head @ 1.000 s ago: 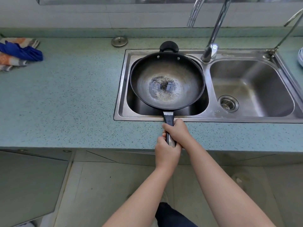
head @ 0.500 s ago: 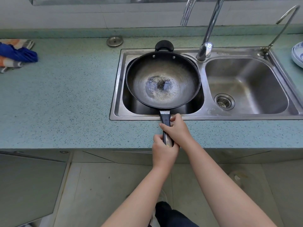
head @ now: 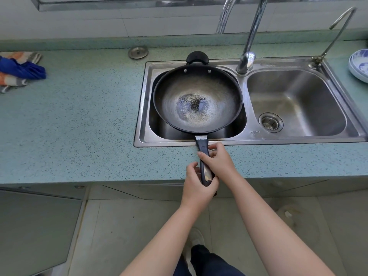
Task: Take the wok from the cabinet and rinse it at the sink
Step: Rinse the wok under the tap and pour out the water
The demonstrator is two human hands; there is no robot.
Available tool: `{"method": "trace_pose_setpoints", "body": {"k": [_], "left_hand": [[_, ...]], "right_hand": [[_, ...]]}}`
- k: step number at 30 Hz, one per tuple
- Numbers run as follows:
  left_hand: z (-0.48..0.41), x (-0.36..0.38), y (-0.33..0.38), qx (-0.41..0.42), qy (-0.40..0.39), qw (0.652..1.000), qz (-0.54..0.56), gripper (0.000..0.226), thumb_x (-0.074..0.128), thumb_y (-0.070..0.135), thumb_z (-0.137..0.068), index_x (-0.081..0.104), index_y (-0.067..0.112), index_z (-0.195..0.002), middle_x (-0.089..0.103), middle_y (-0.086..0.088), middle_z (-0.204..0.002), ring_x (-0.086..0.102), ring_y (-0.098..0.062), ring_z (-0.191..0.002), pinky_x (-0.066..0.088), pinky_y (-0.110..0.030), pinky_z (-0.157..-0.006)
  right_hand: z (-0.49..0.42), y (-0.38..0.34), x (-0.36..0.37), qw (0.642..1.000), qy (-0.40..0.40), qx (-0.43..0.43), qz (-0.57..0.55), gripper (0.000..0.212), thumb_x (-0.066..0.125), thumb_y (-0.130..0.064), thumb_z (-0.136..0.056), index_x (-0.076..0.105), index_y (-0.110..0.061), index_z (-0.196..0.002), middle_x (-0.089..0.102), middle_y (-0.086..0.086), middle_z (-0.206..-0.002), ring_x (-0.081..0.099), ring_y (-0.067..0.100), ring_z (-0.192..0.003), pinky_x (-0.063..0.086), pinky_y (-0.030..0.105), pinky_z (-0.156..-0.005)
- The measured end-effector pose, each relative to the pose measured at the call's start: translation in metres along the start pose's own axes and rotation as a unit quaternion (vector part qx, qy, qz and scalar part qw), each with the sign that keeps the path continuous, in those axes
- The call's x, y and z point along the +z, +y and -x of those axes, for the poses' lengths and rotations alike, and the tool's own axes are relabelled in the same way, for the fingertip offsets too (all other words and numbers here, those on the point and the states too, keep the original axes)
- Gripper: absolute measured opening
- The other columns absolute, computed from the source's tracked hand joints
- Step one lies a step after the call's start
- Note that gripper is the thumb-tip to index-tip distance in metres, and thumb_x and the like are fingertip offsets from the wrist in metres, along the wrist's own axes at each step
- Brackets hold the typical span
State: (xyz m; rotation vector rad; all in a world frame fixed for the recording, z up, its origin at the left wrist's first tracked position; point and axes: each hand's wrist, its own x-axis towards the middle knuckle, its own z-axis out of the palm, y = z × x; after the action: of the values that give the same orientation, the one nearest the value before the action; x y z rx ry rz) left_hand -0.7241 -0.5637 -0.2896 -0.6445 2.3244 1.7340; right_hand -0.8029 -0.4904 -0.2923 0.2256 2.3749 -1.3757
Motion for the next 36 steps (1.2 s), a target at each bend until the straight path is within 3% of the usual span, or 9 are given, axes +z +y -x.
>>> {"method": "trace_pose_setpoints", "body": {"k": [5, 8, 11, 19, 26, 28, 31, 36], "left_hand": [[0.001, -0.03, 0.002, 0.102, -0.015, 0.984, -0.143, 0.086, 0.044, 0.056, -0.068, 0.031, 0.007, -0.138, 0.042, -0.001, -0.127, 0.043, -0.013, -0.117, 0.037, -0.027, -0.103], [-0.006, -0.049, 0.011, 0.166, -0.021, 0.956, -0.242, 0.092, 0.027, 0.061, -0.067, 0.028, 0.007, -0.142, 0.037, -0.006, -0.142, 0.034, -0.02, -0.132, 0.029, -0.032, -0.109], [-0.01, -0.065, 0.025, 0.225, -0.031, 0.924, -0.308, 0.091, 0.023, 0.059, -0.068, 0.031, 0.006, -0.142, 0.032, -0.009, -0.148, 0.028, -0.023, -0.138, 0.025, -0.035, -0.112], [-0.037, -0.068, 0.05, 0.302, -0.022, 0.87, -0.388, 0.067, 0.041, 0.045, -0.074, 0.059, -0.004, -0.116, 0.063, -0.021, -0.118, 0.06, -0.036, -0.11, 0.049, -0.046, -0.092], [-0.071, -0.034, 0.081, 0.332, -0.031, 0.842, -0.425, 0.06, 0.047, 0.04, -0.074, 0.06, -0.003, -0.113, 0.064, -0.023, -0.115, 0.062, -0.037, -0.107, 0.052, -0.046, -0.085], [-0.085, -0.019, 0.093, 0.338, -0.026, 0.841, -0.422, 0.058, 0.053, 0.037, -0.072, 0.059, -0.004, -0.113, 0.063, -0.024, -0.115, 0.06, -0.039, -0.108, 0.052, -0.047, -0.087], [-0.109, 0.006, 0.113, 0.33, -0.013, 0.847, -0.417, 0.06, 0.043, 0.038, -0.072, 0.059, -0.005, -0.111, 0.063, -0.027, -0.112, 0.061, -0.042, -0.103, 0.053, -0.048, -0.085], [-0.144, 0.042, 0.145, 0.288, 0.01, 0.856, -0.43, 0.058, 0.041, 0.038, -0.069, 0.062, -0.002, -0.106, 0.066, -0.024, -0.107, 0.065, -0.04, -0.097, 0.055, -0.046, -0.078]], "right_hand": [[0.012, -0.005, -0.006, 0.996, 0.03, -0.045, 0.067, 0.041, 0.059, -0.029, -0.087, 0.049, -0.011, -0.122, 0.06, 0.004, -0.105, 0.056, 0.017, -0.086, 0.044, 0.03, -0.078], [0.02, -0.012, -0.013, 0.986, 0.047, -0.088, 0.13, 0.047, 0.056, -0.028, -0.089, 0.045, -0.012, -0.132, 0.051, 0.006, -0.126, 0.055, 0.02, -0.106, 0.044, 0.033, -0.093], [0.027, -0.021, -0.02, 0.969, 0.076, -0.116, 0.203, 0.053, 0.056, -0.029, -0.089, 0.041, -0.011, -0.137, 0.048, 0.008, -0.133, 0.045, 0.022, -0.124, 0.038, 0.034, -0.102], [0.035, -0.036, -0.035, 0.925, 0.153, -0.138, 0.319, 0.054, 0.051, -0.032, -0.091, 0.039, -0.012, -0.139, 0.048, 0.005, -0.133, 0.043, 0.022, -0.124, 0.029, 0.032, -0.106], [0.006, -0.034, -0.073, 0.906, 0.2, -0.157, 0.339, 0.051, 0.052, -0.028, -0.09, 0.043, -0.008, -0.136, 0.052, 0.007, -0.131, 0.044, 0.025, -0.123, 0.03, 0.035, -0.106], [-0.013, -0.037, -0.089, 0.899, 0.216, -0.172, 0.34, 0.048, 0.056, -0.025, -0.085, 0.053, -0.003, -0.127, 0.059, 0.011, -0.12, 0.053, 0.031, -0.113, 0.038, 0.041, -0.1], [-0.052, -0.036, -0.115, 0.877, 0.252, -0.214, 0.349, 0.043, 0.063, -0.022, -0.065, 0.067, 0.001, -0.102, 0.068, 0.014, -0.092, 0.066, 0.035, -0.08, 0.053, 0.042, -0.076], [-0.111, -0.043, -0.158, 0.875, 0.213, -0.227, 0.37, 0.039, 0.065, -0.019, -0.062, 0.066, 0.001, -0.095, 0.068, 0.016, -0.088, 0.065, 0.037, -0.073, 0.055, 0.045, -0.069]]}}
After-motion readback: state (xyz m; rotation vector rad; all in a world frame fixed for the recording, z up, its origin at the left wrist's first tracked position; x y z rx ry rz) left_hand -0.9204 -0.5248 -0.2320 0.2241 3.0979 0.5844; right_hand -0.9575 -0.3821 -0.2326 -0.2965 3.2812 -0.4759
